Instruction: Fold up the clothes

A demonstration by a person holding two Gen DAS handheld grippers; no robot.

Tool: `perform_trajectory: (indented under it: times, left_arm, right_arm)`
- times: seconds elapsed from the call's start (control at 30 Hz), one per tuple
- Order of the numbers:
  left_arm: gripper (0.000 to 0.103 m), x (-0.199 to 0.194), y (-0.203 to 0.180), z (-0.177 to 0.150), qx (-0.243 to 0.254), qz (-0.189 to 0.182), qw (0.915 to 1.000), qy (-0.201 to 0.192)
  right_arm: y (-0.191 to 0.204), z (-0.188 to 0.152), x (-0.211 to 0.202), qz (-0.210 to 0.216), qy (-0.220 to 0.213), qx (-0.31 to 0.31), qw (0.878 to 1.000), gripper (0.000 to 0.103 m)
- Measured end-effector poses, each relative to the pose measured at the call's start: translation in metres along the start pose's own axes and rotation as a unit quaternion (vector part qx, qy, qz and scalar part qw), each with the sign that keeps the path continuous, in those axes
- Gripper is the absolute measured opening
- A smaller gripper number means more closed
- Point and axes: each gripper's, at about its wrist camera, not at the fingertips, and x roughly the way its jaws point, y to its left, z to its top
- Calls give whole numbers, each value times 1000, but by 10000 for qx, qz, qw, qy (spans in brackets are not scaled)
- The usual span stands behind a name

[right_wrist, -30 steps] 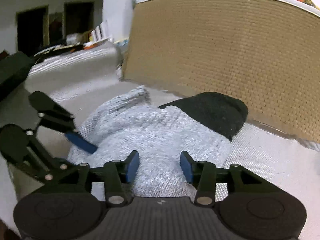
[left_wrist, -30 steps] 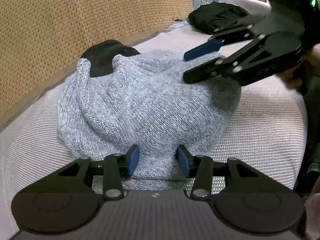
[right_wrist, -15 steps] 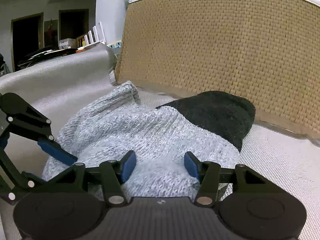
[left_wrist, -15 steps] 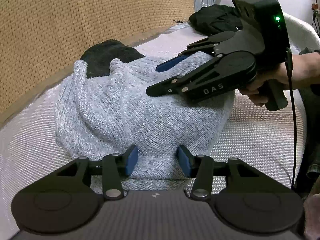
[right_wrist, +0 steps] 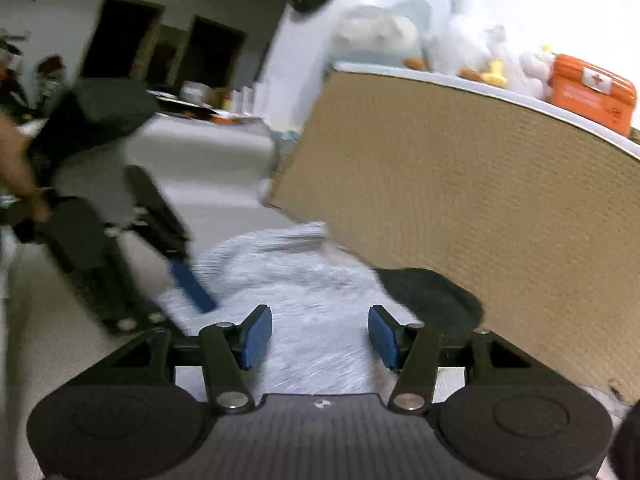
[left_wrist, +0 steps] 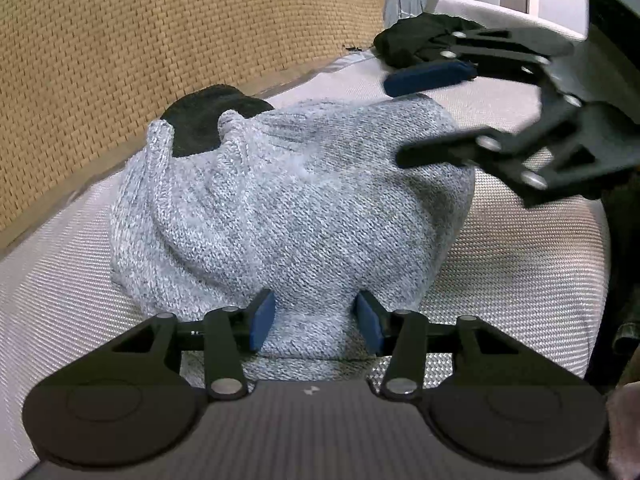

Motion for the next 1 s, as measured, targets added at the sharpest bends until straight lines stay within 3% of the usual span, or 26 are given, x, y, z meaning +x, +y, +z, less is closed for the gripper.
perform_trajectory:
  times: [0.3,0.4,0.53,0.77,0.9,1.0]
  left_arm:
    - [52,0,1,-4,13,-35,10000,-45]
    - [52,1,1,-4,9,-40,10000,-54]
    - [53,3,2,-4,-6,-50,10000,-67]
    - [53,1,1,-4,-1,-37,10000,-50]
    - [54,-1,0,-4,37,-34,10000,-45]
    - [54,-2,-1,-3,37,-33,10000,-49]
  right_arm:
    - [2,8,0,-100,237,-149,9996,55]
    - [9,11,-3,-147,521,-802,9953,56]
    - [25,5,-7,-134,905,-1980,9759,62]
    - [61,-22,-4,-292,1148,-3653,9233,71]
    - [69,-25,6,-290,1136,-3714,9210,82]
    - [69,-23,15,-261,1166,-3609,9249,82]
